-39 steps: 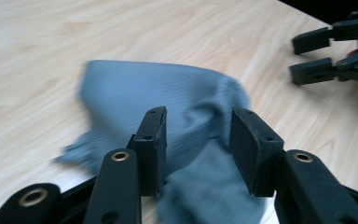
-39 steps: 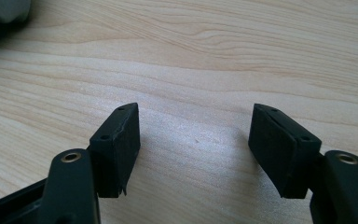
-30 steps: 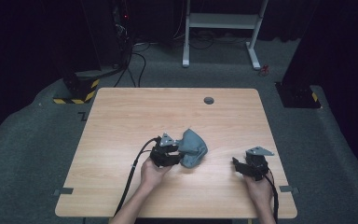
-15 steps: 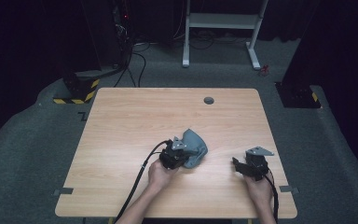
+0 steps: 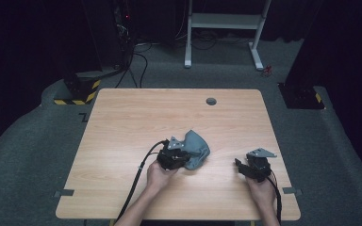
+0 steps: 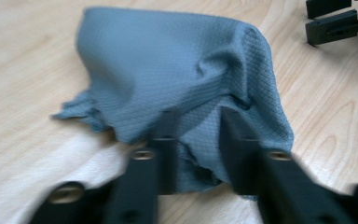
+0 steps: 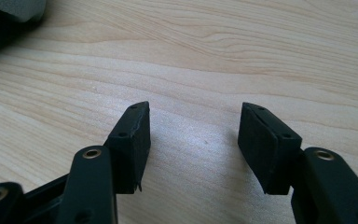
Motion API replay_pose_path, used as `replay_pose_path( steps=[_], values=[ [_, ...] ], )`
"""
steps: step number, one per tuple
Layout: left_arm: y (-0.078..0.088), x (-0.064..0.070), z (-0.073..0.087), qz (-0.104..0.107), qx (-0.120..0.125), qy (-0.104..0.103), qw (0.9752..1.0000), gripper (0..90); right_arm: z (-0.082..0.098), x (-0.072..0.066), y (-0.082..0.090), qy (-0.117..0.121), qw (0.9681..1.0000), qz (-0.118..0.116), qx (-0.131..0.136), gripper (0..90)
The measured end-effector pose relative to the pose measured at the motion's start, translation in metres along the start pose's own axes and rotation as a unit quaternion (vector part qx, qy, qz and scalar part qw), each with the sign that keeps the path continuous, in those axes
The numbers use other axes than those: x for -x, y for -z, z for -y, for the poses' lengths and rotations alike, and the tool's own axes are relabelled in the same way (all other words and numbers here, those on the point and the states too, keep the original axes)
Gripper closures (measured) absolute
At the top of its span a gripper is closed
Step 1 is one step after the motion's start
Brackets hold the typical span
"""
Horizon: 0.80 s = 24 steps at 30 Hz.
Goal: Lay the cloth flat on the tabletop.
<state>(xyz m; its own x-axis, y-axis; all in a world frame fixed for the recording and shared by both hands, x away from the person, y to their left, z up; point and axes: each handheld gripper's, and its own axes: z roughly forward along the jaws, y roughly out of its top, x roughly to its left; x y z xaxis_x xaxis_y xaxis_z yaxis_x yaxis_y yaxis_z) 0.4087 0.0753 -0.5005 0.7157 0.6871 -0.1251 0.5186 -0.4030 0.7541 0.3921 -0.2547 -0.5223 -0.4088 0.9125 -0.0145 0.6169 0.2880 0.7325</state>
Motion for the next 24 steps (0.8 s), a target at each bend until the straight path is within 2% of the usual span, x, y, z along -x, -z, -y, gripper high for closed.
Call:
replay_pose_path(
  steps=[2, 4, 6, 9, 12, 16, 18, 20, 22, 24],
  values=[
    [-0.007, 0.002, 0.000, -0.009, -0.011, -0.008, 0.9999, 63.3, 0.000, 0.000, 0.000, 0.000, 1.0000, 0.000, 0.000, 44.0],
    [-0.015, 0.002, 0.000, -0.015, -0.024, -0.005, 0.9996, 63.2, 0.000, 0.000, 0.000, 0.000, 1.0000, 0.000, 0.000, 44.0],
    [-0.020, 0.002, 0.000, -0.019, -0.030, -0.002, 0.9994, 67.0, 0.000, 0.000, 0.000, 0.000, 1.0000, 0.001, 0.000, 44.2],
    [-0.022, 0.002, 0.000, -0.035, -0.037, -0.019, 0.9985, 77.3, 0.000, 0.000, 0.000, 0.005, 1.0000, -0.003, 0.002, 48.0],
    [-0.022, 0.000, -0.001, -0.030, -0.038, -0.021, 0.9986, 87.9, -0.001, -0.003, 0.000, 0.010, 0.9999, -0.006, 0.004, 53.8],
    [-0.019, 0.001, -0.001, -0.032, -0.031, -0.029, 0.9986, 89.7, -0.005, -0.014, 0.000, 0.026, 0.9993, -0.026, -0.005, 58.6],
    [-0.016, 0.000, -0.001, -0.024, -0.016, -0.019, 0.9994, 89.7, -0.007, -0.024, 0.000, 0.033, 0.9977, -0.058, 0.008, 60.0],
    [-0.013, -0.003, -0.003, -0.016, -0.002, -0.007, 0.9998, 89.7, -0.010, -0.034, -0.001, 0.028, 0.9947, -0.098, 0.015, 60.8],
    [-0.010, -0.004, -0.003, -0.015, 0.001, -0.001, 0.9999, 89.7, -0.016, -0.044, -0.004, 0.038, 0.9917, -0.122, 0.009, 60.8],
    [-0.008, -0.004, -0.003, -0.017, 0.000, -0.004, 0.9998, 89.8, -0.025, -0.057, -0.009, 0.043, 0.9879, -0.149, 0.004, 60.0]
  ],
)
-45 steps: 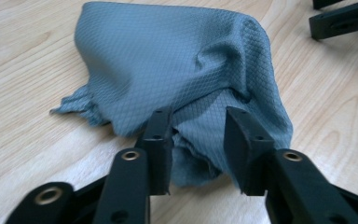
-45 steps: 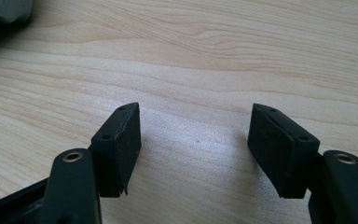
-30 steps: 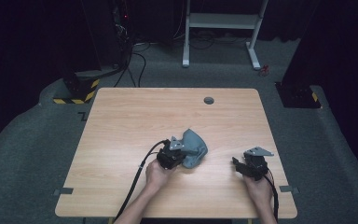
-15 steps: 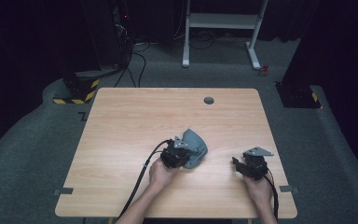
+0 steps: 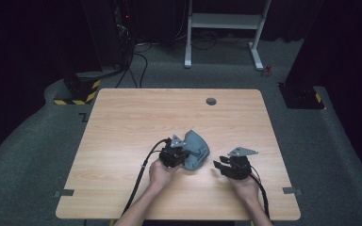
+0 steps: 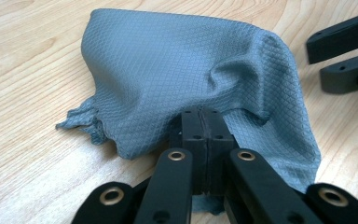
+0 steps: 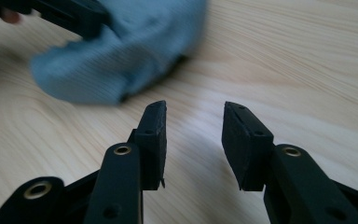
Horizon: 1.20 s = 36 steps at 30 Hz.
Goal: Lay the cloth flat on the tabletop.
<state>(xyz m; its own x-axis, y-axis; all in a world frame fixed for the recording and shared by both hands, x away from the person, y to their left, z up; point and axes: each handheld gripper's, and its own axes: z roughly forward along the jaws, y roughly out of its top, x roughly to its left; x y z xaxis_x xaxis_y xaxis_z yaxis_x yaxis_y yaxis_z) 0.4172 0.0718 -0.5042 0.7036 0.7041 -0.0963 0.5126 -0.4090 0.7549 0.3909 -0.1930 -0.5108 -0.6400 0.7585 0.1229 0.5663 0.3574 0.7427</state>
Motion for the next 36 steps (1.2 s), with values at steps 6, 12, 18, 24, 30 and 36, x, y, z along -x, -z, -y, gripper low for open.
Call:
replay_pose_path(
  steps=[6, 12, 18, 24, 30, 36],
  values=[
    [0.003, -0.002, 0.001, -0.007, 0.005, -0.004, 1.0000, 89.7, -0.018, -0.007, -0.021, -0.013, 0.9993, -0.034, 0.002, 64.2],
    [0.010, -0.008, 0.004, -0.023, 0.010, -0.010, 0.9996, 89.8, -0.022, -0.008, -0.026, -0.004, 0.9992, -0.040, 0.005, 89.5],
    [0.025, -0.020, 0.009, -0.040, 0.024, 0.010, 0.9988, 89.8, -0.025, -0.007, -0.014, 0.009, 0.9996, -0.025, 0.010, 90.0],
    [0.038, -0.027, 0.011, -0.050, 0.040, 0.017, 0.9978, 89.8, -0.031, -0.009, -0.005, 0.015, 0.9993, -0.024, 0.023, 89.8],
    [0.030, -0.036, 0.015, -0.083, 0.017, 0.021, 0.9962, 89.6, -0.045, -0.013, -0.021, 0.015, 0.9997, -0.016, 0.008, 88.0],
    [0.032, -0.046, 0.024, -0.097, 0.007, 0.051, 0.9940, 86.2, -0.057, -0.022, -0.038, 0.026, 0.9994, -0.023, 0.000, 72.9]
  ],
)
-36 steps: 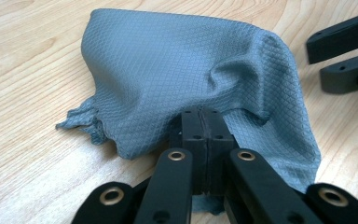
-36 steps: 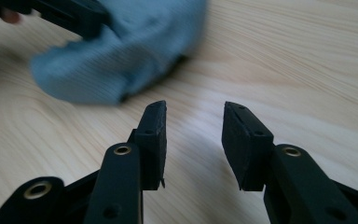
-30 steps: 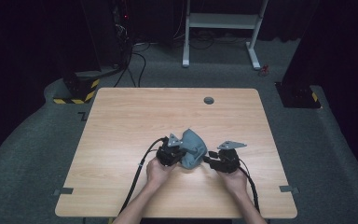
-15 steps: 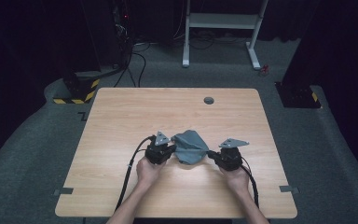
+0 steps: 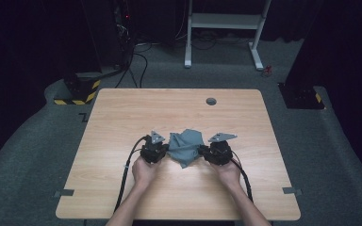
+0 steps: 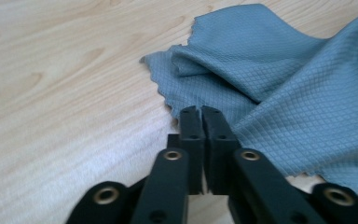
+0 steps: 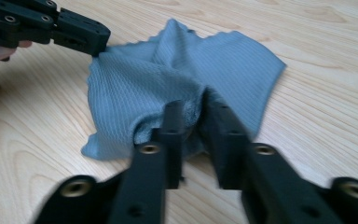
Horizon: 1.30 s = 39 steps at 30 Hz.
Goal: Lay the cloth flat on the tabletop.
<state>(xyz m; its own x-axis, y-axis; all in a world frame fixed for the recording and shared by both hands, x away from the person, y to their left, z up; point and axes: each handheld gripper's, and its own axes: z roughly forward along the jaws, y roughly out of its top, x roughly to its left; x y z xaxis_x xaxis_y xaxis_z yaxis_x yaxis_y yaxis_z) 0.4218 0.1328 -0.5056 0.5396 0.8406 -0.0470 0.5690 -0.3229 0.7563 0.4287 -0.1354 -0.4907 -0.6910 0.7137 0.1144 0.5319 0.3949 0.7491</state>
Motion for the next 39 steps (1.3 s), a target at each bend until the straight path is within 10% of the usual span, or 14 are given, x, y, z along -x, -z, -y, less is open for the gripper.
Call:
replay_pose_path(
  steps=[11, 18, 24, 32, 39],
  values=[
    [0.010, 0.042, 0.008, 0.069, 0.016, -0.056, 0.9959, 58.3, 0.028, 0.003, 0.017, -0.013, 0.9998, -0.015, 0.000, 69.8],
    [-0.010, 0.048, 0.008, 0.060, -0.016, -0.059, 0.9963, 59.8, 0.022, -0.004, -0.005, -0.004, 1.0000, -0.003, -0.007, 69.1],
    [-0.013, 0.044, 0.003, 0.051, -0.024, -0.071, 0.9959, 88.8, 0.009, -0.007, -0.007, 0.015, 0.9998, -0.009, 0.000, 89.0],
    [0.011, 0.018, 0.001, 0.042, 0.001, -0.039, 0.9983, 89.6, -0.020, -0.014, -0.004, 0.037, 0.9993, -0.002, 0.006, 89.0],
    [0.014, -0.011, 0.008, 0.010, -0.018, 0.006, 0.9998, 88.8, -0.033, -0.019, -0.036, 0.043, 0.9986, -0.005, -0.028, 86.6]
  ],
)
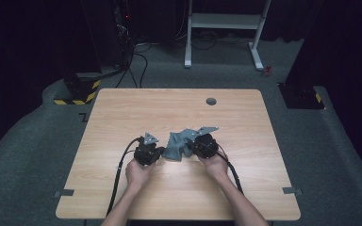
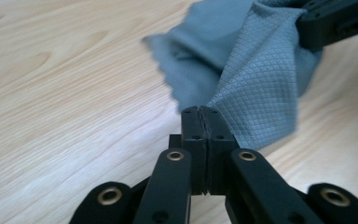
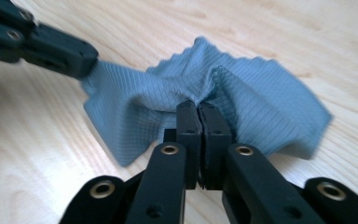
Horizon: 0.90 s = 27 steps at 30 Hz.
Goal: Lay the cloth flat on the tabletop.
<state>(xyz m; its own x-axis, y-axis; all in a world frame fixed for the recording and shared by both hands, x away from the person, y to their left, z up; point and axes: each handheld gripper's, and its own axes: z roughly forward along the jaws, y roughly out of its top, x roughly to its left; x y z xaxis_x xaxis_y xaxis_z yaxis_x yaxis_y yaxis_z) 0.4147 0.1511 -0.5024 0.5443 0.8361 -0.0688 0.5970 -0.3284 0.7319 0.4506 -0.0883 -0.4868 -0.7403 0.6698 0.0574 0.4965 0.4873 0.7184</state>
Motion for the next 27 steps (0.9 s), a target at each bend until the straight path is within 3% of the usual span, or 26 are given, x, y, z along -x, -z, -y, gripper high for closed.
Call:
replay_pose_path(
  steps=[2, 4, 6, 9, 11, 15, 18, 20, 24, 27],
  values=[
    [-0.002, 0.001, 0.002, -0.001, -0.002, 0.005, 1.0000, 82.9, 0.000, 0.000, -0.007, -0.008, 0.9999, 0.003, -0.006, 79.3],
    [0.002, 0.007, 0.004, 0.011, 0.018, 0.002, 0.9998, 70.9, 0.003, 0.001, -0.005, -0.020, 0.9998, -0.004, 0.004, 74.1],
    [0.006, 0.016, 0.006, 0.024, 0.036, -0.009, 0.9990, 63.7, 0.007, 0.000, 0.005, -0.017, 0.9995, -0.009, 0.023, 72.6],
    [0.006, 0.028, 0.009, 0.024, 0.037, -0.029, 0.9986, 58.7, 0.018, -0.002, 0.024, -0.012, 0.9988, -0.011, 0.047, 71.8],
    [-0.001, 0.031, 0.011, 0.019, 0.030, -0.038, 0.9987, 57.5, 0.025, -0.003, 0.029, -0.007, 0.9989, -0.008, 0.046, 71.4],
    [-0.014, 0.027, 0.015, 0.011, 0.024, -0.019, 0.9995, 52.4, 0.037, -0.003, 0.021, -0.008, 0.9997, -0.001, 0.025, 64.9],
    [-0.018, 0.023, 0.017, -0.010, 0.026, -0.012, 0.9995, 50.6, 0.038, -0.003, 0.009, -0.025, 0.9996, 0.004, 0.010, 63.8],
    [-0.019, 0.024, 0.016, -0.018, 0.026, -0.016, 0.9994, 49.1, 0.036, -0.002, 0.002, -0.025, 0.9997, 0.007, 0.005, 69.0],
    [-0.020, 0.026, 0.016, -0.028, 0.021, -0.033, 0.9988, 47.7, 0.033, -0.001, 0.001, -0.023, 0.9996, 0.001, 0.013, 88.9],
    [-0.020, 0.026, 0.016, -0.026, 0.021, -0.029, 0.9990, 46.0, 0.027, -0.001, 0.007, -0.018, 0.9996, 0.003, 0.022, 89.5]
  ],
)
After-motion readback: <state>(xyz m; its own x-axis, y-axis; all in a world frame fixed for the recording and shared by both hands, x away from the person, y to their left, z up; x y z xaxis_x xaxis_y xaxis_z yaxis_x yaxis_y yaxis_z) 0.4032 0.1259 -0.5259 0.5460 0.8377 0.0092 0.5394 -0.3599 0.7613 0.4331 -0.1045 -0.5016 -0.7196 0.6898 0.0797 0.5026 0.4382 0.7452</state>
